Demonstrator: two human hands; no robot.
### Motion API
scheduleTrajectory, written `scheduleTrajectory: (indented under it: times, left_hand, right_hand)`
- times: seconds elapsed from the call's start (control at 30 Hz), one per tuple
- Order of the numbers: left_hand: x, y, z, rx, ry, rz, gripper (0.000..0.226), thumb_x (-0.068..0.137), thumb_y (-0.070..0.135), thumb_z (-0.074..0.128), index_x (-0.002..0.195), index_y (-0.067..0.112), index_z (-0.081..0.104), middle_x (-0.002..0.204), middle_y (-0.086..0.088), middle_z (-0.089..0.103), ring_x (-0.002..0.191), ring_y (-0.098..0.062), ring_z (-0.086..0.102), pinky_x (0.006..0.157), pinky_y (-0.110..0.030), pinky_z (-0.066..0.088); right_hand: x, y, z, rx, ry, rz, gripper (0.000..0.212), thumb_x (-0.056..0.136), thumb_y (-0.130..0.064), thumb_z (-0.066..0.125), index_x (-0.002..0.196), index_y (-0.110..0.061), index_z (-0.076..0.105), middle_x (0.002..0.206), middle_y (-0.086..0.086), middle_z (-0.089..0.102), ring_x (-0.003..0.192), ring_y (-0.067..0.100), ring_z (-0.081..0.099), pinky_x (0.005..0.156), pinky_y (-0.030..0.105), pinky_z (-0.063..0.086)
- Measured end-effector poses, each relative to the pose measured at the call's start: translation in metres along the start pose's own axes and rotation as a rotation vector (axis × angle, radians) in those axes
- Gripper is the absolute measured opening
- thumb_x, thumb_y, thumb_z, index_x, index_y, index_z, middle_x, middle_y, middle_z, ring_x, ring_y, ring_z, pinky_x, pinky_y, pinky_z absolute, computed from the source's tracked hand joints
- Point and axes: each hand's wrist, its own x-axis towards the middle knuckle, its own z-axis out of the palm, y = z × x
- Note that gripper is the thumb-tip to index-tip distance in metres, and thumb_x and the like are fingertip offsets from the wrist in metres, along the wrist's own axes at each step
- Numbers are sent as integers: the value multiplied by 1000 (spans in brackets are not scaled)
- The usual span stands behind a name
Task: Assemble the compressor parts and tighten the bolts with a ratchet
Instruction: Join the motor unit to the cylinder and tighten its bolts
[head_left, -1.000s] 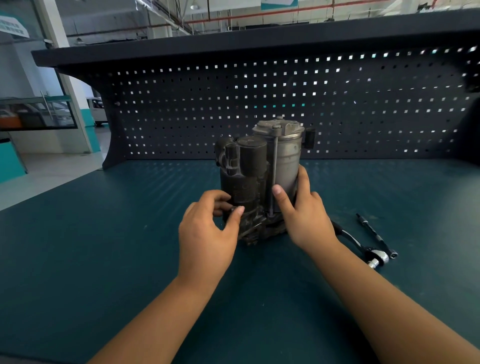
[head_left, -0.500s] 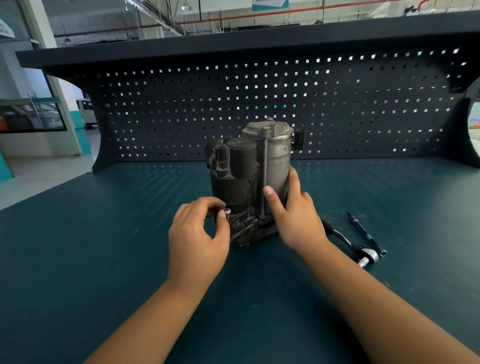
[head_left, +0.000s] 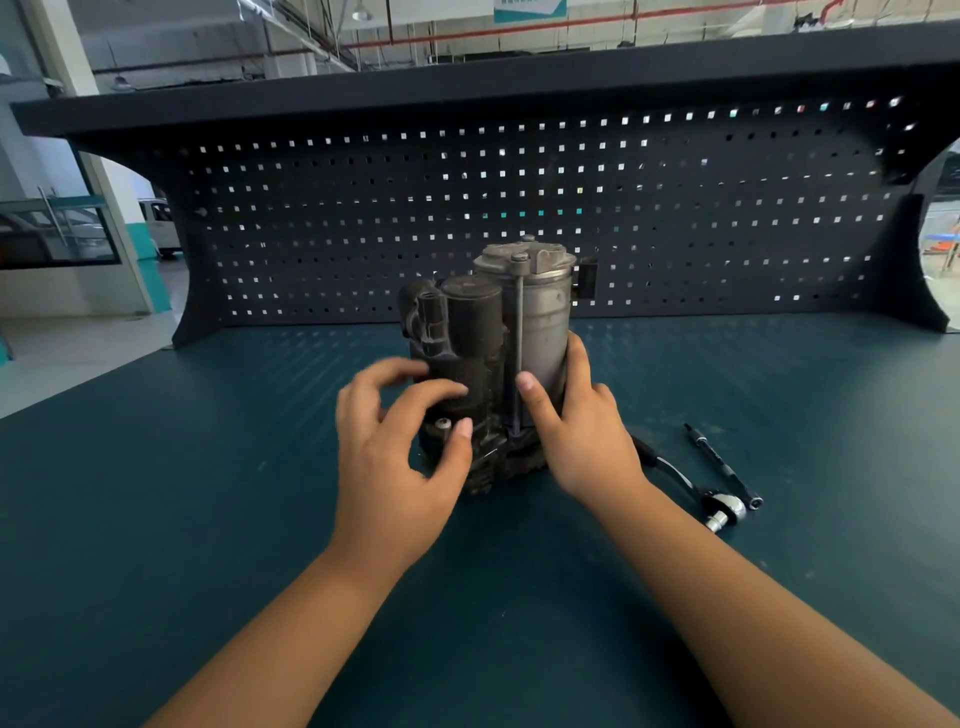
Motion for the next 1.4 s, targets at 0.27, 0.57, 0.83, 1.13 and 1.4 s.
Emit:
scheduleTrajectory:
  times: [0.27, 0.57, 0.83, 1.13, 1.4]
  left_hand:
    - [30, -25, -9, -324, -426, -7, 47, 68, 41, 68, 113, 50, 58, 154, 18, -7, 141, -5, 20, 112, -39, 30]
    - [25, -32, 2, -388, -445, -12, 52, 68, 42, 67, 117, 55, 55, 152, 22, -17, 140, 3, 12, 114, -38, 24]
    - [26, -33, 3, -468, -467, -45, 48, 72, 37, 59, 117, 53, 56, 154, 19, -10, 140, 4, 10, 113, -20, 18]
    - [27, -34, 3, -623, -487, -91, 54, 81, 7, 36, 113, 41, 64, 155, 18, -3, 139, 8, 8, 104, -3, 18]
    - [27, -36, 3, -656, -491, -137, 46, 81, 32, 36, 116, 45, 62, 153, 26, -5, 141, 4, 7, 114, -27, 16]
  right_hand:
    - [1, 0, -1, 12, -4, 1, 83, 74, -77, 21, 146, -40, 3, 112, 9, 55, 107, 22, 45, 68, 36, 37]
    - [3, 1, 2, 60, -9, -8, 79, 77, -75, 26, 145, -38, 9, 117, 6, 54, 105, 16, 42, 70, 35, 35]
    - [4, -1, -13, 89, -25, -46, 58, 95, -50, 32, 144, -21, 30, 130, 5, 56, 122, 26, 46, 99, 42, 39]
    - [22, 49, -113, -579, -429, 65, 44, 82, 8, 39, 99, -20, 68, 97, 0, 69, 87, 16, 59, 77, 27, 48]
    - [26, 85, -108, -1205, -704, -439, 52, 96, -14, 39, 141, -40, 32, 128, -9, 46, 119, 15, 42, 88, 28, 39]
